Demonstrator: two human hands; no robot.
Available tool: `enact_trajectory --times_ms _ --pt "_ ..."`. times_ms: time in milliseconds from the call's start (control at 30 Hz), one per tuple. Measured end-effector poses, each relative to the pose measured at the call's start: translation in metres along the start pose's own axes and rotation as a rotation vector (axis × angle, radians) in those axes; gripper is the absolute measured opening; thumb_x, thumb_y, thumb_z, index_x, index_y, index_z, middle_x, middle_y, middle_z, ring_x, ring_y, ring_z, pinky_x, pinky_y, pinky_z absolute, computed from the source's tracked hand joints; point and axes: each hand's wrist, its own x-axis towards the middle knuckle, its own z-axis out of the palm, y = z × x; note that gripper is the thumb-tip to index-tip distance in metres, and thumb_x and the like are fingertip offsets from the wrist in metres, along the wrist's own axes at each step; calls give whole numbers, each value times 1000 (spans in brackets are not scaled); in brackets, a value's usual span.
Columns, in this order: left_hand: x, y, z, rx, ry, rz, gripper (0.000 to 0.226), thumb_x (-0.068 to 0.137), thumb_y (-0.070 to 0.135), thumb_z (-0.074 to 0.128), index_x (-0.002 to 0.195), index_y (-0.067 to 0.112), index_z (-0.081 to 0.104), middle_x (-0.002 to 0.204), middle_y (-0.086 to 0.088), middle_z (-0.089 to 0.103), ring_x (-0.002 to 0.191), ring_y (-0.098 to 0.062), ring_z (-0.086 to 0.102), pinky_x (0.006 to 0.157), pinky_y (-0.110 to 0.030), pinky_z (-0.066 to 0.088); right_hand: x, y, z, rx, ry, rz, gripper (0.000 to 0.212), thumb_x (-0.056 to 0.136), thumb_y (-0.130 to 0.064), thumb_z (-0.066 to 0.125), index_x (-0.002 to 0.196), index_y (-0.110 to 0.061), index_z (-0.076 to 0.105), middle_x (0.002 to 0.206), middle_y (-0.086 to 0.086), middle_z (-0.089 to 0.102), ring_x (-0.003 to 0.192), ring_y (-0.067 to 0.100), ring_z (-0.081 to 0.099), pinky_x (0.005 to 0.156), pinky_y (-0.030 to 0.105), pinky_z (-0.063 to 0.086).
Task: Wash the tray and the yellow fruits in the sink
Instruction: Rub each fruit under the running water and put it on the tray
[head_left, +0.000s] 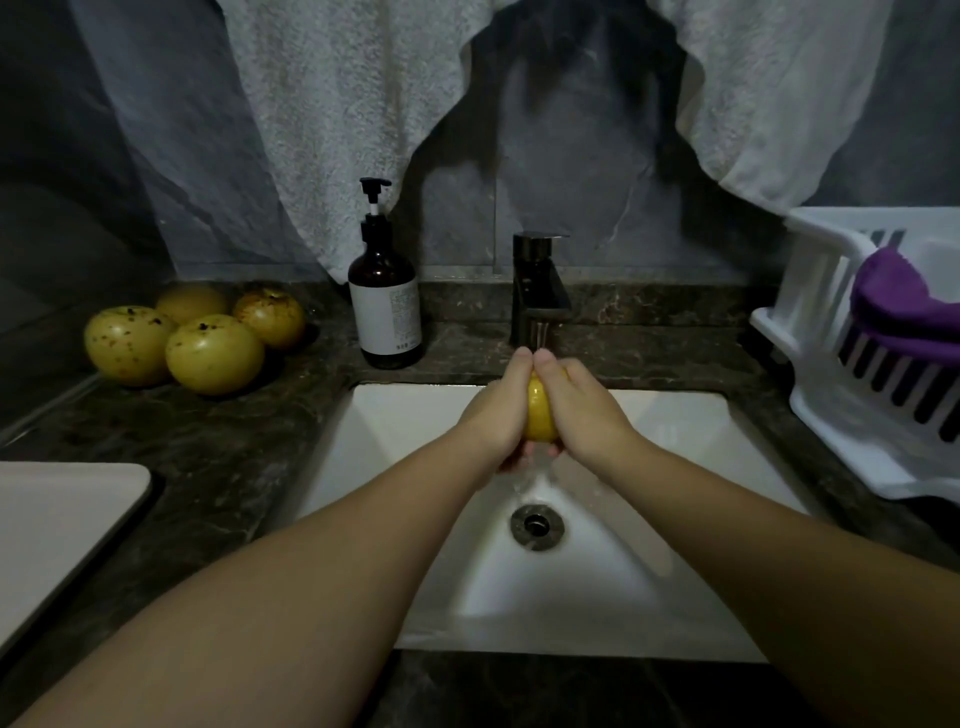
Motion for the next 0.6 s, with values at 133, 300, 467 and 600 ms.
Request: enact_trajectory --times_ms 133,300,467,600 --pt "1 -1 0 64 36 86 74 89 85 33 118 22 61 90 -4 68 74 -19 64 71 -33 54 -1 -2 -4 73 -64 107 68 93 -80 29 118 -24 57 90 13 70 61 22 68 52 29 49" --pt "2 1 2 76 65 89 65 96 79 33 118 24 60 96 -7 70 76 -20 68 69 -33 55 -3 -1 -3 142 -86 153 62 93 -79 32 115 -27 57 86 13 74 62 21 67 41 23 43" --pt "-2 2 2 -15 -55 -43 75 99 77 28 116 14 65 84 -19 68 58 -23 58 58 -30 45 0 1 -4 92 -10 62 49 99 -68 35 123 -29 52 93 11 68 52 16 65 39 18 39" --pt "4 -3 5 90 26 32 73 100 74 29 134 14 53 101 -15 70 77 -27 66 71 -37 54 -1 0 -5 148 -135 200 60 96 -74 32 122 -26 56 78 10 65 53 18 58 46 24 42"
